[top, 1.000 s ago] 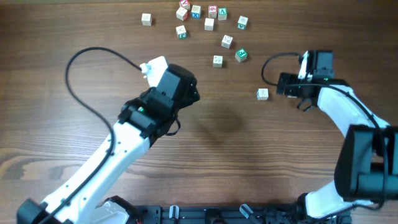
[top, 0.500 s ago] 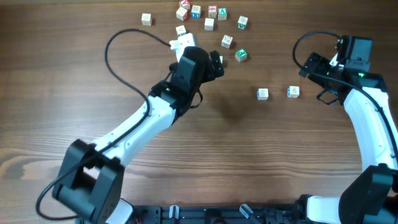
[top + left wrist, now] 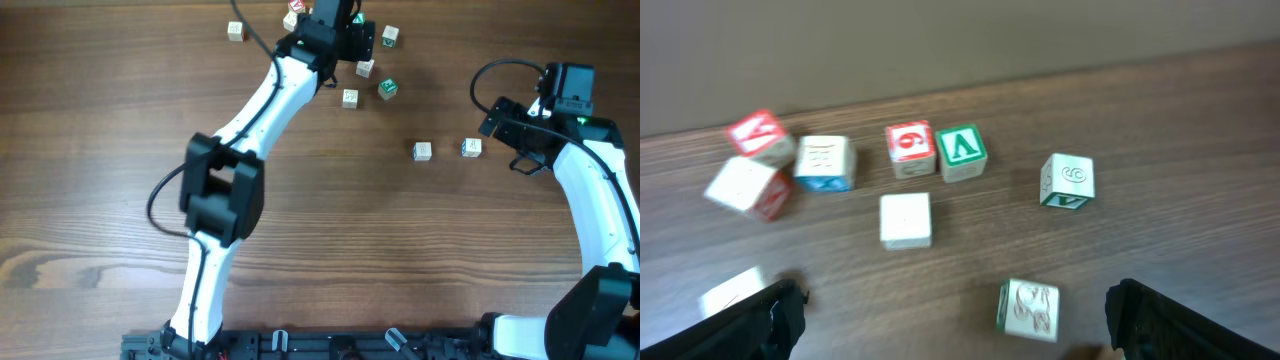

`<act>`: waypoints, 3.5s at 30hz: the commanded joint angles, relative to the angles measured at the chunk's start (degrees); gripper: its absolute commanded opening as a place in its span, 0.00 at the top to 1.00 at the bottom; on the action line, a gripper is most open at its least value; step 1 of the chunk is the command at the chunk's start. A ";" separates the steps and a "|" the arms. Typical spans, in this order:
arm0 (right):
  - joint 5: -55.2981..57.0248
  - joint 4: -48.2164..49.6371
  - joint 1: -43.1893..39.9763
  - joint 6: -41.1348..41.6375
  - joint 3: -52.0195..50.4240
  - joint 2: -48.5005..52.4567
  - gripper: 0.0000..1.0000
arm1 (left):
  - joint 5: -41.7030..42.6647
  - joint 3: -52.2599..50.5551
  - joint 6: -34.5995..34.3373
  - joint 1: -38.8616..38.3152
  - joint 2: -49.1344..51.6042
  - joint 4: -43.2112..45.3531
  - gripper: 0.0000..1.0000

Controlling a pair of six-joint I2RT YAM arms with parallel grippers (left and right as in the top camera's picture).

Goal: Form a horizontal line
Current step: 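Grasp the white block with brown animal picture using the left gripper, then place the animal block left of the 3 block in the row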

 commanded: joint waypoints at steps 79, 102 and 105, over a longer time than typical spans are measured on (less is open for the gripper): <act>4.81 -4.15 -0.26 0.83 0.31 0.35 0.00 | 1.44 -29.42 -39.28 -19.67 -9.73 -4.00 0.82; 5.09 -4.72 -0.26 0.68 0.31 0.35 0.00 | 2.05 -29.42 -38.60 -23.23 -4.59 4.39 0.82; 5.09 -4.72 -0.26 0.70 0.31 0.35 0.00 | 2.05 -29.42 -38.60 -23.32 -4.59 4.13 0.82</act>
